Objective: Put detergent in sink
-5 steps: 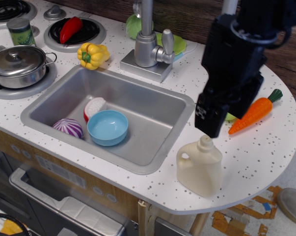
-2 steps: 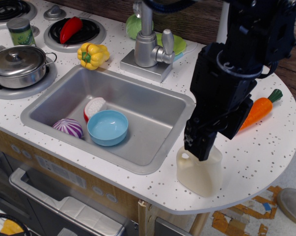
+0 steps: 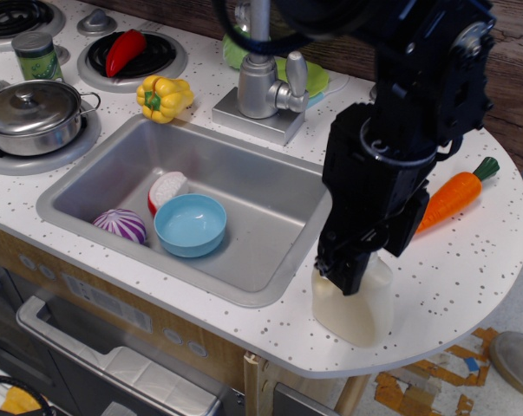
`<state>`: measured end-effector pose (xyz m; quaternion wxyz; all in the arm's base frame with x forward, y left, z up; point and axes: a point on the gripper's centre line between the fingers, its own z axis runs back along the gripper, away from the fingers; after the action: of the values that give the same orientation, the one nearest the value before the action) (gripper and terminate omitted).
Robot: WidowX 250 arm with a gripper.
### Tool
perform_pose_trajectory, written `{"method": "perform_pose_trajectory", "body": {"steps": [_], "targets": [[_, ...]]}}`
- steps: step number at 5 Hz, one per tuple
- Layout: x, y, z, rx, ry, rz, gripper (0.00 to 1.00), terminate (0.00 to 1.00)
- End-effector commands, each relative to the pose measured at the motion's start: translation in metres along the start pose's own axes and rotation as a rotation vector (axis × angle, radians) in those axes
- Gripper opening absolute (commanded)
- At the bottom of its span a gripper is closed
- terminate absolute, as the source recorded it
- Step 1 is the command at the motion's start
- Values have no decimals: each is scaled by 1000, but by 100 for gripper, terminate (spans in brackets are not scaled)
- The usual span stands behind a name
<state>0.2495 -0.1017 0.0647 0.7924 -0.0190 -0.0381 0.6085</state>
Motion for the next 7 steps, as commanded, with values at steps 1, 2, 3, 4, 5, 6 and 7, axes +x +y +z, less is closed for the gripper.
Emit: {"method": "perform_pose_trajectory", "body": {"steps": [1,2,3,4,5,6,7], "targets": [[-5,-2,0,-32,33,-19,0,0],[4,1,8,-10,-9,-55,0,0],[53,10,51,64,-21,-247,0,0],[102,11,64,88,-63,-393,0,0],[145,6,55,70,-44,-497,0,0],[150,-1,31,35,-63,-510,0,0],[147,-11,-7,-47,-22,-500,0,0]]}}
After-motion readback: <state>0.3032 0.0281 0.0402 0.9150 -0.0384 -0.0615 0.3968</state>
